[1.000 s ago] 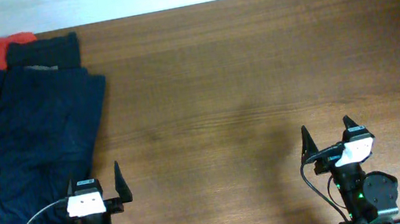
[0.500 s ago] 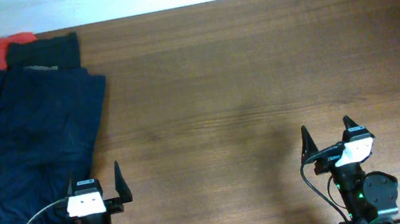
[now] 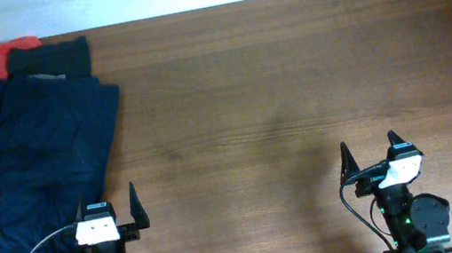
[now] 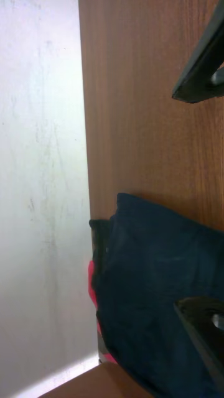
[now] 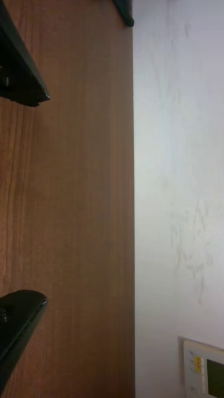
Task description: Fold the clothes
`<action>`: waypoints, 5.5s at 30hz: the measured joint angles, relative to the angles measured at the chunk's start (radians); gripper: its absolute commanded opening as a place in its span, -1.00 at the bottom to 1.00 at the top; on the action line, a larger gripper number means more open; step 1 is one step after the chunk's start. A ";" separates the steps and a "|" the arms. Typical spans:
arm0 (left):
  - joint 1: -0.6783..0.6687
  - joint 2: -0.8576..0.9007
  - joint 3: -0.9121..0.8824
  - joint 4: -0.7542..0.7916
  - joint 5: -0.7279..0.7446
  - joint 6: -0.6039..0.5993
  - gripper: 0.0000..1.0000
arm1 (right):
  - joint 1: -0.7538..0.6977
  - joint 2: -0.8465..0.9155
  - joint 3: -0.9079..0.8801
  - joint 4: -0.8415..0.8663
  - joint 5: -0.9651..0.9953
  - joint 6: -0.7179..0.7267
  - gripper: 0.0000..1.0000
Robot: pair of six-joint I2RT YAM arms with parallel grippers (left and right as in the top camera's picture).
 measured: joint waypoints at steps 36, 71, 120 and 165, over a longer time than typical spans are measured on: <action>0.000 0.000 0.000 0.000 0.000 0.000 0.98 | 0.000 0.000 0.000 0.000 0.000 0.001 0.97; 0.000 0.000 0.000 0.000 0.000 0.000 0.98 | 0.000 0.000 0.000 0.000 0.000 0.000 0.97; 0.000 0.000 -0.002 0.105 0.089 -0.049 0.98 | 0.000 0.000 0.001 0.095 -0.095 0.047 0.97; 0.000 1.648 1.218 -0.742 -0.041 0.121 0.55 | 0.000 1.503 1.102 -0.692 -0.425 0.098 0.89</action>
